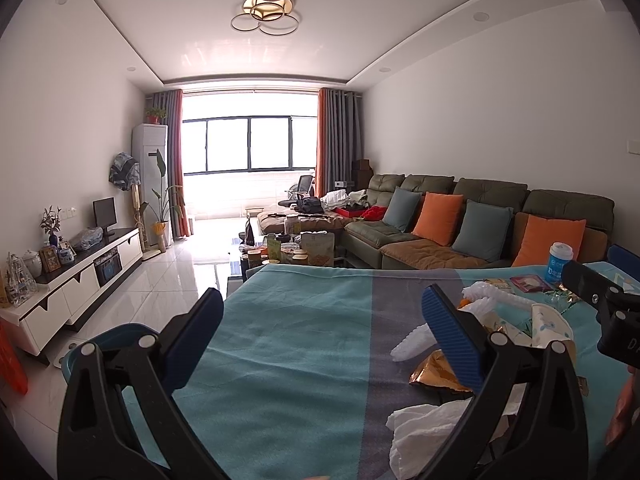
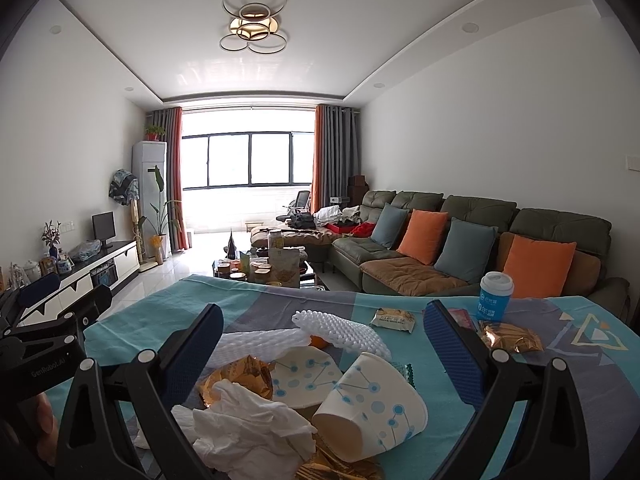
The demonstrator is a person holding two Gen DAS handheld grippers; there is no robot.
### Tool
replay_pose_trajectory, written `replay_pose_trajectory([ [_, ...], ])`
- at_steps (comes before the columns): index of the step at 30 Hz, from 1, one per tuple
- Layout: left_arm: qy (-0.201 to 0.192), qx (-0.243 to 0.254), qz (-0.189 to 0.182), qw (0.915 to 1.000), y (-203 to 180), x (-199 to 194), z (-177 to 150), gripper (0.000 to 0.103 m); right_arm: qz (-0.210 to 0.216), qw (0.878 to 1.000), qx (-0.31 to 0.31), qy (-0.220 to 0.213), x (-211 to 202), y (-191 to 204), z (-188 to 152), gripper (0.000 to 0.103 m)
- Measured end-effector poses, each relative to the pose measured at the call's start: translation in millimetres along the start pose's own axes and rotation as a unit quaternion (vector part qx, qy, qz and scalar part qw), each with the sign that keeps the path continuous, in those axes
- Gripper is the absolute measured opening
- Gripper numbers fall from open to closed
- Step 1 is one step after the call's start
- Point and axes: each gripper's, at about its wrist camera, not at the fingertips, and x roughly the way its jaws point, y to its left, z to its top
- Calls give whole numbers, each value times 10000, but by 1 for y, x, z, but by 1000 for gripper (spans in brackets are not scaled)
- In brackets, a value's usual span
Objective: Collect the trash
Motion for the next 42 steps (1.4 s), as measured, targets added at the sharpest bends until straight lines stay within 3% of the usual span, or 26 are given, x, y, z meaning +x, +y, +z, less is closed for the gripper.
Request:
replay_pose_trajectory([
  [9, 127, 54, -123, 9998, 0, 3, -4, 98, 59, 9999, 3, 106, 2, -4, -3, 97],
  [14, 349, 159, -525, 9979, 0, 5, -9, 98, 114, 9995, 96, 284, 5, -13, -7, 97],
  [21, 966, 555, -1557, 9815, -18, 11, -33, 98, 100, 9974, 163, 700, 11, -27, -17, 97],
  [26, 1318, 699, -2022, 9679, -30, 16, -50, 96, 110, 9946, 208, 1011, 14, -37, -26, 97],
  [30, 1635, 826, -2247, 9571, -36, 21, -63, 85, 144, 9917, 139, 1269, 16, -41, -34, 95],
  [33, 1863, 989, -2392, 9478, -43, 24, -73, 76, 211, 9886, 71, 1486, 20, -42, -41, 85],
  [36, 2053, 1069, -2500, 9402, -49, 29, -80, 61, 298, 9853, 43, 1682, 23, -41, -45, 72],
  [38, 2170, 1071, -2563, 9358, -51, 33, -84, 44, 336, 9835, 15, 1776, 26, -41, -47, 63],
  [42, 2223, 1005, -2610, 9340, -49, 37, -86, 29, 419, 9798, 6, 1953, 31, -44, -49, 35],
])
